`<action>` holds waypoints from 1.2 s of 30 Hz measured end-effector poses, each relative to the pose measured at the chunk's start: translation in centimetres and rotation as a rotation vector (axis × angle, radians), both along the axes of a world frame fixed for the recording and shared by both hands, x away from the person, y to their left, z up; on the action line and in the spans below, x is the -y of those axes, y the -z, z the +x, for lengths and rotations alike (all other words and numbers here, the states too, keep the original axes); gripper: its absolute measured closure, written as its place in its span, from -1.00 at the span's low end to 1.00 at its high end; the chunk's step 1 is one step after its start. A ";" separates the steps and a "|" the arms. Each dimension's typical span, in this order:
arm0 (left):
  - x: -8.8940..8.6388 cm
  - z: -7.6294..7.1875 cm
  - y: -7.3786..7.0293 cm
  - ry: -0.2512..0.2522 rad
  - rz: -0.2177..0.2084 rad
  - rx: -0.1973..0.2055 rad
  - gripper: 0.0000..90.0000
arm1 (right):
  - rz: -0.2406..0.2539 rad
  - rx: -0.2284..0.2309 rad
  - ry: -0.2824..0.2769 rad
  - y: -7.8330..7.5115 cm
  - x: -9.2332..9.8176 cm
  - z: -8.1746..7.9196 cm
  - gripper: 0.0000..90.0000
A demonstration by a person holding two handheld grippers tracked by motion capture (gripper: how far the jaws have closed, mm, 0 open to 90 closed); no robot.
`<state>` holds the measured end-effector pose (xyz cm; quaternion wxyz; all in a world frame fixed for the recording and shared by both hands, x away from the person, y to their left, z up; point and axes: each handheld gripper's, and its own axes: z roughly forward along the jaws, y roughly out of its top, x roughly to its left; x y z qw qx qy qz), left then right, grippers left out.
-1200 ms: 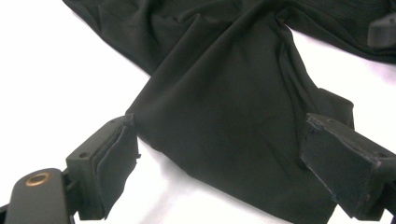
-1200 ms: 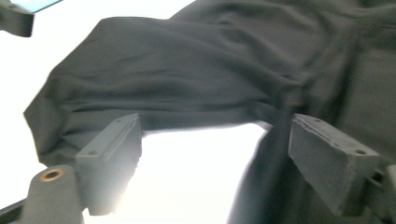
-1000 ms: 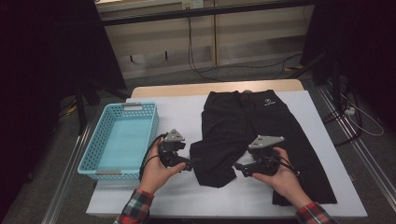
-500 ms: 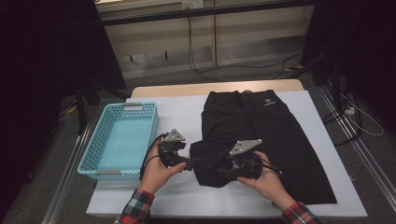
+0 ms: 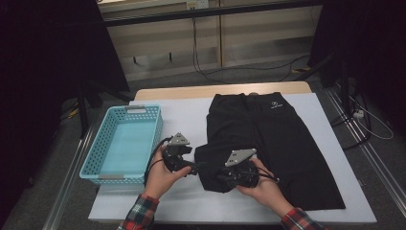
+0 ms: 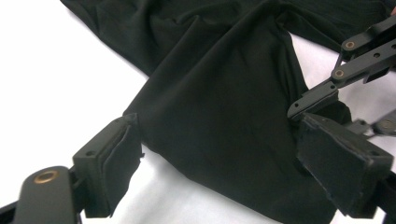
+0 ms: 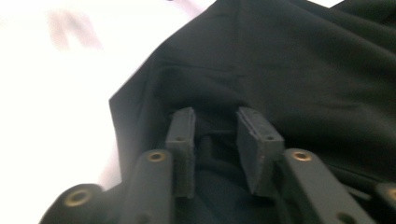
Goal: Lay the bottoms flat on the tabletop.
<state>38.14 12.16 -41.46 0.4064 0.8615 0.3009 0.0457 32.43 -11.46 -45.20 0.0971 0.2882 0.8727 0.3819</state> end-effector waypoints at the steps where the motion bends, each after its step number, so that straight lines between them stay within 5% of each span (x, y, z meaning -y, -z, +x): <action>1: 0.0 0.0 0.0 0.002 -0.005 -0.002 -0.66 | -0.005 0.005 0.002 0.0 0.0 0.0 0.75; 3: 0.1 -0.1 0.0 0.004 -0.003 -0.002 -0.65 | -0.014 -0.002 0.014 -0.1 0.3 0.1 0.93; 8: 0.1 -0.1 0.0 0.006 -0.001 -0.001 -0.65 | 0.055 -0.041 0.037 -0.8 1.4 0.6 0.96; 13: 0.0 -0.2 0.1 0.005 -0.004 -0.007 -0.67 | 0.165 -0.020 0.084 -2.6 3.8 0.7 0.96; 19: 0.1 -0.2 0.2 0.011 0.001 -0.012 -0.66 | 0.192 -0.002 0.169 -3.0 6.7 0.7 0.96; 23: 0.4 -0.1 0.6 0.019 0.010 -0.018 -0.65 | 0.186 0.002 0.200 -3.0 7.9 0.7 0.95; 28: 0.4 0.1 1.0 0.027 0.018 -0.027 -0.61 | 0.110 0.027 0.250 -2.9 8.8 0.6 0.95; 36: 2.1 -0.4 1.6 0.102 0.025 -0.028 -0.40 | 0.111 0.013 0.268 -2.3 9.4 0.4 0.95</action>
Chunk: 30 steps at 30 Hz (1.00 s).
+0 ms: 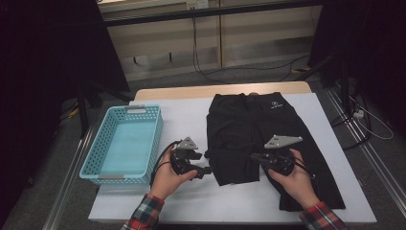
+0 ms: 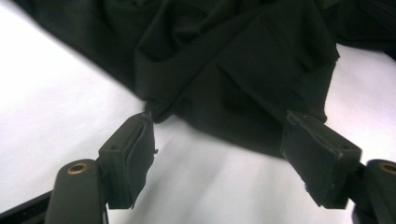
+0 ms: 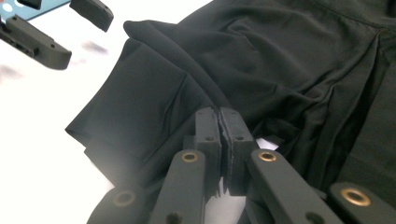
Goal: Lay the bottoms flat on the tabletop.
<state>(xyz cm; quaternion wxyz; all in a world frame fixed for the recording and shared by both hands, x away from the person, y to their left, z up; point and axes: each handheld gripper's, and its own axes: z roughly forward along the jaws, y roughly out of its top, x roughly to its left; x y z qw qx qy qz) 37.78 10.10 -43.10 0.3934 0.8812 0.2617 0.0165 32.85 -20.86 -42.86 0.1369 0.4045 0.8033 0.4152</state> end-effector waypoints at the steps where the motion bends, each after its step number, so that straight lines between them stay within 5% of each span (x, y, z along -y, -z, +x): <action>1: 0.2 -0.1 0.1 0.014 0.001 -0.003 -0.37 | -0.001 -0.001 -0.003 0.0 0.0 0.0 0.95; 15: 2.4 -0.9 1.5 0.082 0.013 0.030 0.09 | -0.014 -0.005 0.014 0.3 0.5 0.0 0.95; 20: 3.0 -1.6 1.8 0.096 0.000 -0.034 0.35 | -0.012 -0.009 0.010 0.4 0.4 -0.1 0.95; 24: 3.7 -2.1 1.6 0.102 0.047 -0.037 0.69 | -0.006 -0.011 0.007 0.4 0.3 0.0 0.94; 27: 3.7 -1.9 1.3 0.106 0.061 -0.088 0.97 | -0.007 -0.007 0.007 0.4 0.3 0.0 0.94; 30: 3.2 -1.7 0.7 0.092 0.065 -0.103 1.00 | -0.009 -0.001 0.011 0.4 0.4 0.0 0.92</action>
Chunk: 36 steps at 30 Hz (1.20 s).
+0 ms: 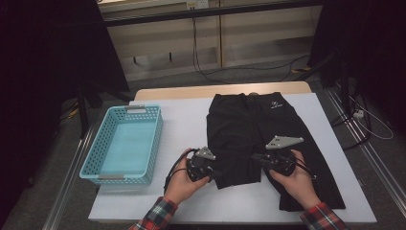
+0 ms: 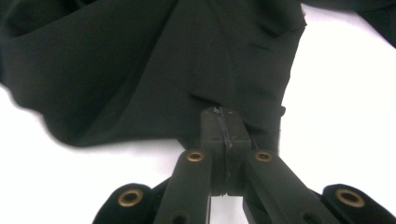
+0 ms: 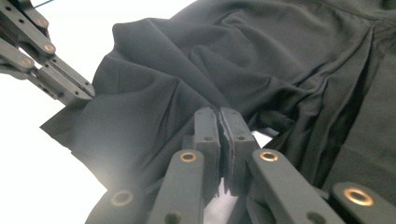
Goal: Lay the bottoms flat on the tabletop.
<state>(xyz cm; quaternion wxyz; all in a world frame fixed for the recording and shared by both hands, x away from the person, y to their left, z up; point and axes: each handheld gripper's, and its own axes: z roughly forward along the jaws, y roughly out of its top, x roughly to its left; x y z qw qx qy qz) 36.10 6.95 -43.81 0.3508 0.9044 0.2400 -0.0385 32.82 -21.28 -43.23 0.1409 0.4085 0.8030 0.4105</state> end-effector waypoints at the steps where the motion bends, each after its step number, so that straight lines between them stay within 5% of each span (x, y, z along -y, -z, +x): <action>1: -0.3 0.1 -0.3 -0.015 -0.011 -0.001 1.00 | 0.000 0.004 0.002 0.0 0.1 0.0 0.89; 4: -1.7 0.6 -1.1 -0.040 -0.076 -0.029 1.00 | -0.011 0.001 0.012 0.0 0.1 0.0 0.79; 12: -3.1 0.8 -1.7 -0.069 -0.108 -0.032 1.00 | -0.019 0.040 -0.047 -1.1 -1.0 -1.8 0.53; 21: -2.8 0.7 -1.8 -0.056 -0.104 -0.022 1.00 | -0.047 0.066 -0.067 -1.3 -1.6 -2.8 0.47; 26: -3.0 0.8 -1.8 -0.067 -0.103 -0.022 1.00 | -0.016 0.060 -0.056 -1.4 -1.2 -2.8 0.45; 32: -2.8 0.7 -1.7 -0.056 -0.099 -0.022 1.00 | -0.001 0.029 -0.139 -1.2 -2.2 -3.1 0.69; 36: -2.8 0.7 -1.8 -0.050 -0.090 -0.015 1.00 | -0.036 0.010 -0.188 -0.1 -3.2 -3.4 0.68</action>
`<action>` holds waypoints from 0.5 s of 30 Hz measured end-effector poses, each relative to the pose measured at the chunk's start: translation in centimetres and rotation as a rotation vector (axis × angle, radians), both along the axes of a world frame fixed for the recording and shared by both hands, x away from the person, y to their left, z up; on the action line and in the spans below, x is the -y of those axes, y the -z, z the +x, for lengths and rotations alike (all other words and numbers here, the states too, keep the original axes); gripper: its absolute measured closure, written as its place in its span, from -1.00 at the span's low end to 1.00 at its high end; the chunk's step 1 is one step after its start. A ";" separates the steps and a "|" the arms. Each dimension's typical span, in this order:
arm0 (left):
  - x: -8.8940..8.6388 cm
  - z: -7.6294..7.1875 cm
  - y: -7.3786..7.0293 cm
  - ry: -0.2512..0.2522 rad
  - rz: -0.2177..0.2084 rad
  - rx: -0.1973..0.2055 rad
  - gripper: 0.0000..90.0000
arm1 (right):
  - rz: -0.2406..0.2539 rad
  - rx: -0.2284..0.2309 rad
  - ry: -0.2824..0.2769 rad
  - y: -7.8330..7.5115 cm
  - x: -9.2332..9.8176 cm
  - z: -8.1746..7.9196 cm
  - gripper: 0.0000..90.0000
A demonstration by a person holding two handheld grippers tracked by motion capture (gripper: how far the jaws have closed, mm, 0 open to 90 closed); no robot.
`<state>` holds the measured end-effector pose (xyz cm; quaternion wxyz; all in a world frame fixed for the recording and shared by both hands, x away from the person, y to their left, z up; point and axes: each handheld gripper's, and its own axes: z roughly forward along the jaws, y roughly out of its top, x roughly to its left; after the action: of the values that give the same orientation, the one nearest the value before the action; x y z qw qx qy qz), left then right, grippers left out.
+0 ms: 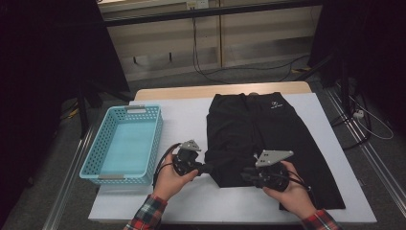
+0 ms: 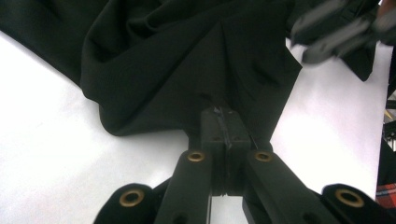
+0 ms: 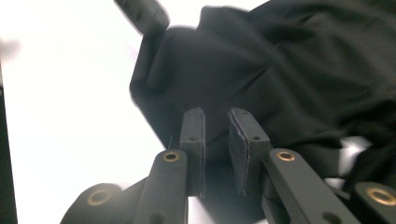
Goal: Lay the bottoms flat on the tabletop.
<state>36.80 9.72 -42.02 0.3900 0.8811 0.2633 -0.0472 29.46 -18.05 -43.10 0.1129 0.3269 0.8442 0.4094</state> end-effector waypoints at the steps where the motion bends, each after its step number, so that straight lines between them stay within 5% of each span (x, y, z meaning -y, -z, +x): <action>1: 0.0 0.0 0.0 0.001 0.000 0.002 1.00 | -0.016 -0.010 -0.008 0.4 -0.2 0.0 0.63; 5: 0.0 0.0 0.0 -0.005 0.000 0.000 1.00 | -0.098 -0.027 -0.013 1.9 -0.8 0.5 0.50; 8: -0.1 0.1 0.0 -0.006 0.006 -0.003 1.00 | -0.103 -0.015 -0.001 2.0 -0.6 0.7 0.51; 13: -0.3 0.1 0.0 -0.012 0.007 -0.004 1.00 | -0.116 -0.026 0.017 1.9 0.3 1.1 0.95; 15: -0.3 0.1 -0.1 -0.009 0.009 -0.003 1.00 | -0.119 -0.039 0.023 1.6 0.6 1.2 0.98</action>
<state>36.86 10.06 -41.91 0.3855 0.8816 0.2683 -0.0456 30.61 -18.62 -44.73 0.1205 0.3370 0.8654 0.3506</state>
